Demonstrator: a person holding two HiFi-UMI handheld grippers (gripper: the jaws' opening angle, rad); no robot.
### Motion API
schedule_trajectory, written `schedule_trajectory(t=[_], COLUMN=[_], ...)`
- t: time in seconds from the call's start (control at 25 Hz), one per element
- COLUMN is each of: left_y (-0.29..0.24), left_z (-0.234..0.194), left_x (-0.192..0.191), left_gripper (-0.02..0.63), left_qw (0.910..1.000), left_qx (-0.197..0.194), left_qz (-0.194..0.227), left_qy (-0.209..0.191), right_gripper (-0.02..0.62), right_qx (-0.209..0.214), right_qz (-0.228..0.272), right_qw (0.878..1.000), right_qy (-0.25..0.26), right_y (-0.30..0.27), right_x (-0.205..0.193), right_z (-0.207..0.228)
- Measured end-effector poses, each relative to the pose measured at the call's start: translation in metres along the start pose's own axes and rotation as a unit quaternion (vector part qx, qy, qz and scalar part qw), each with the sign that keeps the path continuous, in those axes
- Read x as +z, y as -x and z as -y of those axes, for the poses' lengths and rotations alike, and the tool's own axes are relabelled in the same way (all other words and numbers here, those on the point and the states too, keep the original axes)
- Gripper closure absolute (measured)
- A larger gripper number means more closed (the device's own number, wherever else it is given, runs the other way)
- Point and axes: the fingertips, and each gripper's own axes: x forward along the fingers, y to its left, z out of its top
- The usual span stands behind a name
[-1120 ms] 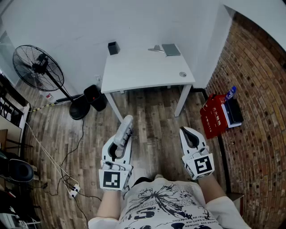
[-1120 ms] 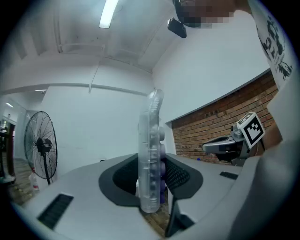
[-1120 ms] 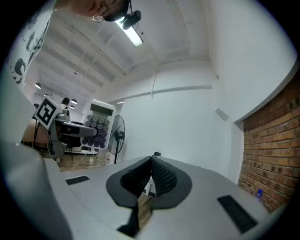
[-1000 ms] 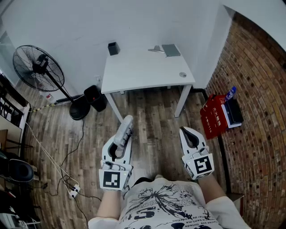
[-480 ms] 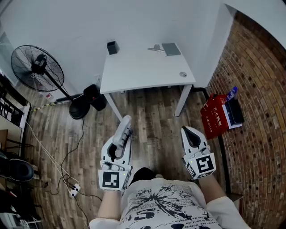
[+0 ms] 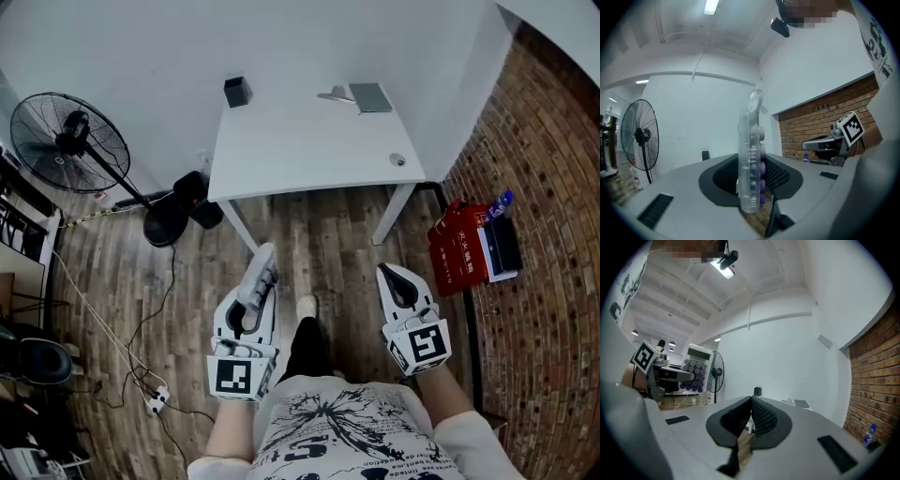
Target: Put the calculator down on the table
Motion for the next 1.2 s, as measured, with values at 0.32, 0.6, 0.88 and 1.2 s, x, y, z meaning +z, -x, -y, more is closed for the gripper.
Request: schedule_trajectory(t=[0.32, 0.6, 0.88, 1.2], left_y=[-0.141, -0.258, -0.332, -0.402], left_z=[-0.075, -0.152, -0.206, -0.227], left_x=[0.004, 0.019, 0.01, -0.008], left_gripper=[0.465, 0.466, 0.465, 0.465], left_qw=[0.9995, 0.9986, 0.9978, 0.9972], left_qx=[-0.029, -0.051, -0.061, -0.052], left_qz=[-0.002, 0.003, -0.015, -0.024], left_qy=[0.014, 0.014, 0.018, 0.047], right_gripper=[0.58, 0.58, 0.58, 0.58], right_qx=[-0.029, -0.063, -0.087, -0.075], right_qz=[-0.015, -0.015, -0.027, -0.049], right_qw=[0.999, 0.998, 0.996, 0.996], right_qy=[0.001, -0.002, -0.02, -0.02], right_y=[-0.133, -0.261, -0.345, -0.411], right_x=[0.008, 0.027, 0.023, 0.003], right_z=[0.067, 0.119, 0.15, 0.185])
